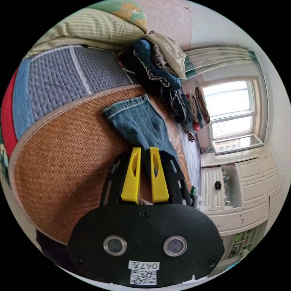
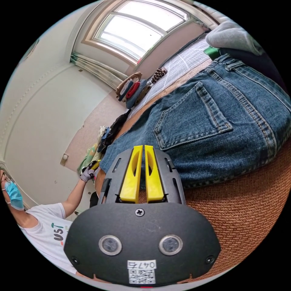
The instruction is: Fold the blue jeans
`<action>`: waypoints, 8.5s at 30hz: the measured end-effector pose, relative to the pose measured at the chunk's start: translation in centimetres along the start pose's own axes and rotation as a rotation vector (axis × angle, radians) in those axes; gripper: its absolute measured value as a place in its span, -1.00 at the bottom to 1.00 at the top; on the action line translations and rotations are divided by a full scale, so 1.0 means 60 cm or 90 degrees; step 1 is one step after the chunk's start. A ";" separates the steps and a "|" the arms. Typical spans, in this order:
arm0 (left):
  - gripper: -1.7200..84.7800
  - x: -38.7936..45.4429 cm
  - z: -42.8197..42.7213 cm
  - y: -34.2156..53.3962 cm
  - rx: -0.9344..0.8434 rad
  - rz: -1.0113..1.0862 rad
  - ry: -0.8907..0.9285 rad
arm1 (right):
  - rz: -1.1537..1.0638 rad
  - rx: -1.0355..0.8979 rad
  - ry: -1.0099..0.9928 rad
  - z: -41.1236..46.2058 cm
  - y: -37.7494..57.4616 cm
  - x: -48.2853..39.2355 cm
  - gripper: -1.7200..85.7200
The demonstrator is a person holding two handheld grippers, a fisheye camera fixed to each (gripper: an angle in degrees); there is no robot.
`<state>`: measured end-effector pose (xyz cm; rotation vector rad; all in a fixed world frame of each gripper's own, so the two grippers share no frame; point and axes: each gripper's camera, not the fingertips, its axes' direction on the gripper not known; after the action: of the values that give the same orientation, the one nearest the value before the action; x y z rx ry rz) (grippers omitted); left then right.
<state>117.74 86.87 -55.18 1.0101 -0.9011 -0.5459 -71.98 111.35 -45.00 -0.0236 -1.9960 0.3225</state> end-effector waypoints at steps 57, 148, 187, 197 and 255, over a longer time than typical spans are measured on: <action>-0.69 1.059 0.701 0.731 -0.366 0.538 -0.047 | 0.009 -0.027 -0.005 -0.025 0.005 0.104 -0.99; -0.98 0.322 0.642 0.392 -0.121 0.606 -0.700 | -0.239 -0.202 0.619 -0.060 -0.716 0.126 -0.98; -0.59 -0.149 0.202 0.396 -0.065 0.159 0.069 | -0.733 -0.249 0.415 -0.171 -0.469 -0.310 -0.97; -0.96 -0.141 0.094 0.420 -0.021 0.139 -0.110 | -0.635 -0.204 0.349 -0.308 -0.432 -0.180 -0.97; -0.88 -0.299 -0.309 0.499 -0.039 0.100 -0.030 | 0.077 -0.166 0.590 -0.888 -0.333 0.575 -0.88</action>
<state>123.50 122.74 -39.68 0.8655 -0.9901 -0.4628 -37.01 109.13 11.54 -0.3908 -1.1012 0.0868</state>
